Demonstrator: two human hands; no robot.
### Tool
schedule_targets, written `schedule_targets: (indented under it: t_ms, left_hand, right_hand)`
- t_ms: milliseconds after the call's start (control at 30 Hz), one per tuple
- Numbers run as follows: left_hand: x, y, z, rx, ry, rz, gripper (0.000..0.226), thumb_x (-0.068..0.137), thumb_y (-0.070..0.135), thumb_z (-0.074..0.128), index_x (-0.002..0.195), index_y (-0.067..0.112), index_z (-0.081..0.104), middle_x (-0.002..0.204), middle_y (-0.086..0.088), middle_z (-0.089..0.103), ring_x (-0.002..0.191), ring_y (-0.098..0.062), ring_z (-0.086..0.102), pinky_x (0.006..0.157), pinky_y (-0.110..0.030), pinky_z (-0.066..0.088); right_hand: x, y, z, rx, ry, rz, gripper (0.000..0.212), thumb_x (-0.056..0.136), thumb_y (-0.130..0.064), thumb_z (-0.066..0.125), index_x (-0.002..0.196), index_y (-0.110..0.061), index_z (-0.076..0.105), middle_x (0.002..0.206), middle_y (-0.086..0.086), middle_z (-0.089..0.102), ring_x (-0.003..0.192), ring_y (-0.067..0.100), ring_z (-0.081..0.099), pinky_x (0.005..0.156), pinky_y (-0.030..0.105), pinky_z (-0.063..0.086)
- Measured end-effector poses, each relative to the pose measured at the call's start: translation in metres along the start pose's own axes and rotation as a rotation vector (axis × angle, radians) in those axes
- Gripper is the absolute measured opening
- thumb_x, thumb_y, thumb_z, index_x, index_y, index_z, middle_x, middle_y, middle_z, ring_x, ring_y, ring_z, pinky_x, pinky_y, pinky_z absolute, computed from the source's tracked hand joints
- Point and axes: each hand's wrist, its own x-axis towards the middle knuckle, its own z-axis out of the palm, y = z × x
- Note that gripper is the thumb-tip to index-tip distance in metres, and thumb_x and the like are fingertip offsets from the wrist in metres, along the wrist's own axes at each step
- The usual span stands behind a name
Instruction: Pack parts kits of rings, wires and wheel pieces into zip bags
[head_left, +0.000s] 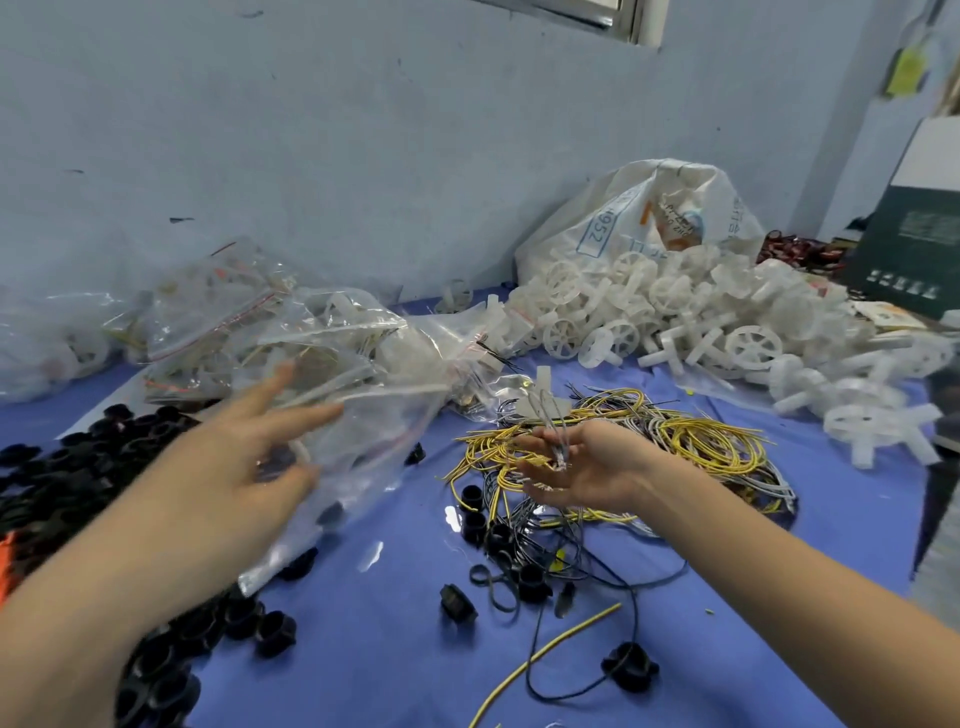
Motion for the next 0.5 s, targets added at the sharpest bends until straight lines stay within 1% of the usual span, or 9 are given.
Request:
schedule_targets:
  t_ms: [67, 100, 167, 200, 267, 333, 367, 433, 500]
  left_hand:
    - [-0.002, 0.018, 0.004, 0.175, 0.151, -0.044, 0.053, 0.085, 0.023, 0.066, 0.119, 0.059, 0.049, 0.162, 0.014, -0.003, 0.148, -0.02, 0.014, 0.116, -0.036, 0.021]
    - [-0.003, 0.025, 0.007, 0.205, 0.292, 0.018, 0.053, 0.084, 0.025, 0.066, 0.125, 0.055, 0.048, 0.162, 0.011, -0.006, 0.149, -0.027, 0.01, 0.117, -0.041, 0.018]
    - [-0.005, 0.048, 0.014, 0.284, 0.515, 0.3, 0.047, 0.088, 0.023, 0.062, 0.13, 0.041, 0.05, 0.161, 0.005, 0.006, 0.148, -0.033, 0.011, 0.116, -0.041, 0.018]
    - [-0.006, 0.054, 0.02, 0.289, 0.529, 0.429, 0.043, 0.089, 0.023, 0.058, 0.13, 0.035, 0.052, 0.159, 0.004, 0.017, 0.148, -0.027, 0.016, 0.118, -0.036, 0.02]
    - [-0.003, 0.058, 0.04, 0.079, 0.369, 0.502, 0.041, 0.09, 0.024, 0.053, 0.13, 0.033, 0.05, 0.148, 0.011, 0.039, 0.139, -0.002, 0.032, 0.113, -0.022, 0.029]
    - [0.001, 0.063, 0.059, -0.224, 0.183, 0.314, 0.039, 0.095, 0.036, 0.055, 0.131, 0.041, 0.039, 0.143, 0.019, 0.043, 0.126, 0.016, 0.039, 0.104, -0.014, 0.037]
    - [0.001, 0.061, 0.067, -0.302, 0.142, 0.232, 0.045, 0.092, 0.042, 0.056, 0.131, 0.044, 0.035, 0.145, 0.02, 0.04, 0.123, 0.021, 0.038, 0.101, -0.01, 0.038]
    - [0.004, 0.051, 0.074, -0.281, 0.156, 0.209, 0.051, 0.089, 0.038, 0.056, 0.134, 0.046, 0.032, 0.146, 0.024, 0.036, 0.127, 0.02, 0.034, 0.105, -0.013, 0.035]
    - [0.008, 0.041, 0.067, -0.129, 0.145, 0.242, 0.048, 0.095, 0.02, 0.057, 0.133, 0.045, 0.041, 0.136, 0.027, 0.046, 0.125, 0.014, 0.039, 0.104, -0.009, 0.032]
  right_hand:
    - [-0.009, -0.002, 0.016, 0.065, -0.07, -0.052, 0.024, 0.097, -0.007, 0.04, 0.082, -0.009, 0.058, 0.08, 0.007, 0.073, 0.078, 0.027, 0.064, 0.075, 0.043, 0.051]
    - [-0.014, -0.003, 0.025, 0.085, -0.1, -0.087, 0.022, 0.097, -0.008, 0.04, 0.084, -0.01, 0.058, 0.081, 0.006, 0.073, 0.077, 0.026, 0.064, 0.074, 0.042, 0.052]
    - [-0.024, -0.002, 0.043, 0.08, -0.139, -0.19, 0.018, 0.097, -0.009, 0.043, 0.086, -0.012, 0.057, 0.081, 0.004, 0.074, 0.073, 0.021, 0.063, 0.07, 0.034, 0.05]
    - [-0.028, 0.001, 0.051, 0.038, -0.15, -0.268, 0.017, 0.096, -0.008, 0.044, 0.086, -0.012, 0.057, 0.079, 0.002, 0.073, 0.069, 0.018, 0.061, 0.066, 0.029, 0.047]
    - [-0.035, 0.012, 0.063, -0.169, -0.151, -0.498, 0.016, 0.094, -0.006, 0.049, 0.086, -0.011, 0.062, 0.074, -0.001, 0.072, 0.06, 0.012, 0.051, 0.055, 0.02, 0.037]
    - [-0.041, 0.029, 0.068, -0.397, -0.154, -0.74, 0.016, 0.092, -0.005, 0.054, 0.089, -0.011, 0.068, 0.074, -0.002, 0.071, 0.054, 0.006, 0.049, 0.05, 0.016, 0.035]
    - [-0.042, 0.037, 0.068, -0.476, -0.163, -0.844, 0.016, 0.092, -0.005, 0.056, 0.09, -0.012, 0.07, 0.077, -0.001, 0.072, 0.056, 0.005, 0.054, 0.051, 0.014, 0.039]
    - [-0.042, 0.05, 0.067, -0.579, -0.175, -0.995, 0.016, 0.092, -0.011, 0.058, 0.091, -0.018, 0.073, 0.083, -0.002, 0.074, 0.071, 0.005, 0.066, 0.063, 0.018, 0.048]
    - [-0.038, 0.057, 0.064, -0.587, -0.157, -1.011, 0.016, 0.092, -0.016, 0.06, 0.093, -0.025, 0.074, 0.087, -0.003, 0.074, 0.084, 0.013, 0.069, 0.075, 0.029, 0.053]
